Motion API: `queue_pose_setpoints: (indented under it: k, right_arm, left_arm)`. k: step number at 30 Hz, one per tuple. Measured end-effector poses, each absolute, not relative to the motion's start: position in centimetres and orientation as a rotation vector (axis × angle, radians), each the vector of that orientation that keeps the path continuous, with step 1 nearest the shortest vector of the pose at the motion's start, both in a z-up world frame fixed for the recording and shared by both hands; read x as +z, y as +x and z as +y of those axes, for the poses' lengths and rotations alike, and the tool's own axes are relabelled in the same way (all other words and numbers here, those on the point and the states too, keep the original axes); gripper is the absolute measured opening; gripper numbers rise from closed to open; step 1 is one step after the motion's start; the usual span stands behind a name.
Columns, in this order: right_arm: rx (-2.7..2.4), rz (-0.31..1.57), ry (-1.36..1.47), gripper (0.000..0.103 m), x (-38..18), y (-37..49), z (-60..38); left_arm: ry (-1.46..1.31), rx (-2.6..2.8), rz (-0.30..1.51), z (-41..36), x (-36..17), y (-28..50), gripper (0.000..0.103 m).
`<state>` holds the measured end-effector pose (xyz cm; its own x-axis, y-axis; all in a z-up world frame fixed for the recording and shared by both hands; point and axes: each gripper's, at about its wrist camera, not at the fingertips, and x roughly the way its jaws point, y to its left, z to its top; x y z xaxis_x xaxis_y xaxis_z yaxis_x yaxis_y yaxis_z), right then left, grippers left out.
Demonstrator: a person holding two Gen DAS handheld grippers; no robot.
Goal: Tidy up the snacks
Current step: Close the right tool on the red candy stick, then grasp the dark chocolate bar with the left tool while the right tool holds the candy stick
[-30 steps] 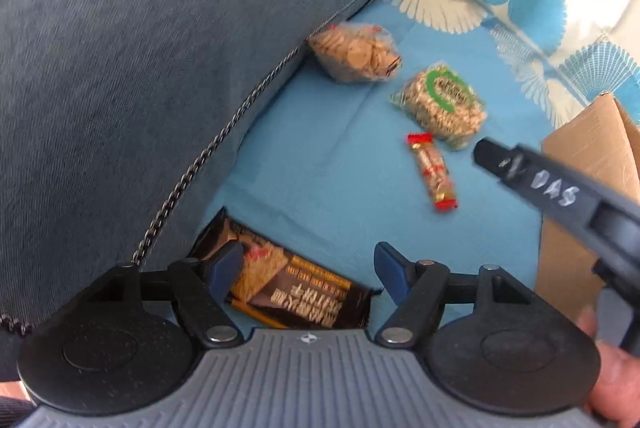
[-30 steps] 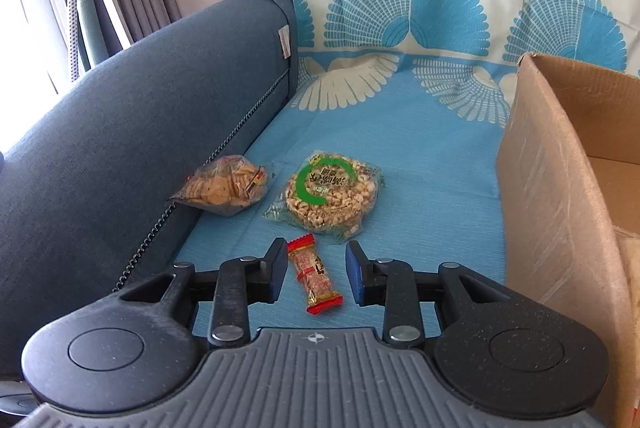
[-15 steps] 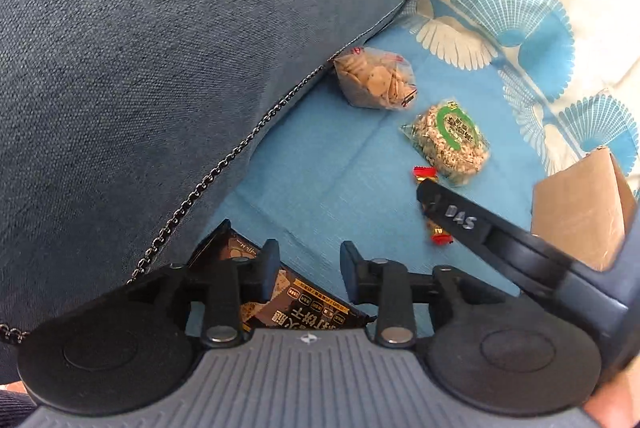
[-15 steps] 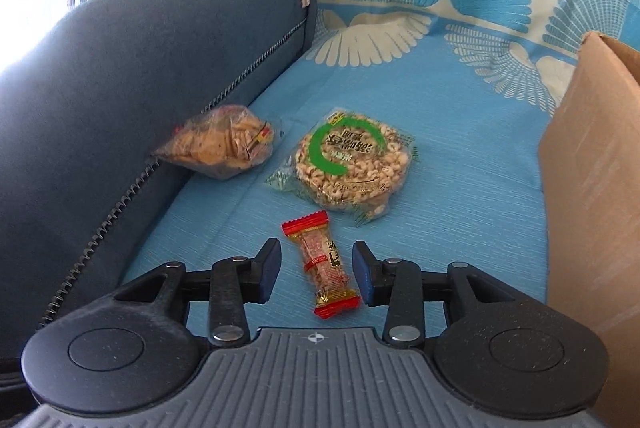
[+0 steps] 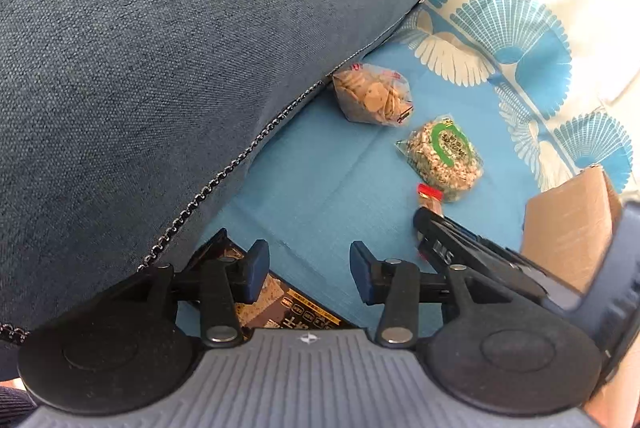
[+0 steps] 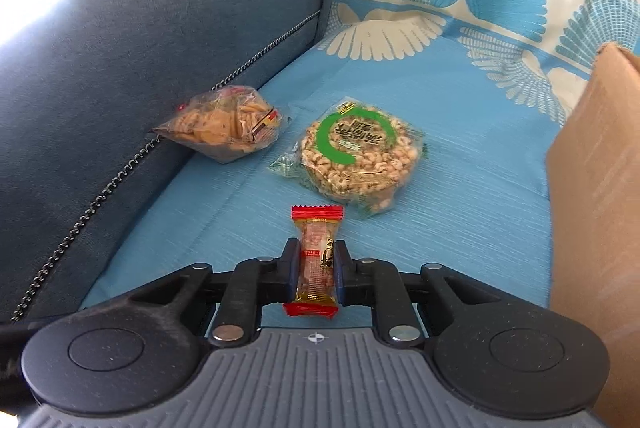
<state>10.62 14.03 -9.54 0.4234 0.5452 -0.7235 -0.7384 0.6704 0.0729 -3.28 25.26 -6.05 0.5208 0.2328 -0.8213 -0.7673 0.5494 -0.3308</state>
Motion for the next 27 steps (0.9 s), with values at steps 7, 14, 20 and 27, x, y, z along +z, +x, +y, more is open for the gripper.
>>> queue_pose_setpoints:
  k: [7, 14, 20, 27]
  right_arm:
    - [0.819, 0.8, -0.256, 0.017, -7.7, 8.6, 11.2]
    - [0.825, 0.808, -0.307, 0.018, -7.0, 5.6, 8.8]
    - [0.83, 0.843, -0.346, 0.018, -7.4, 4.3, 7.7]
    - [0.819, 0.878, -0.377, 0.018, -8.1, 3.8, 7.2]
  left_arm:
    - [-0.805, 0.608, 0.79, 25.3, -5.8, -4.2, 0.061]
    - [-0.913, 0.54, 0.758, 25.7, -5.4, -6.0, 0.071]
    - [-0.846, 0.558, 0.811, 24.3, -4.9, -6.6, 0.073]
    - [-0.749, 0.618, 0.871, 22.2, -5.3, -6.5, 0.073]
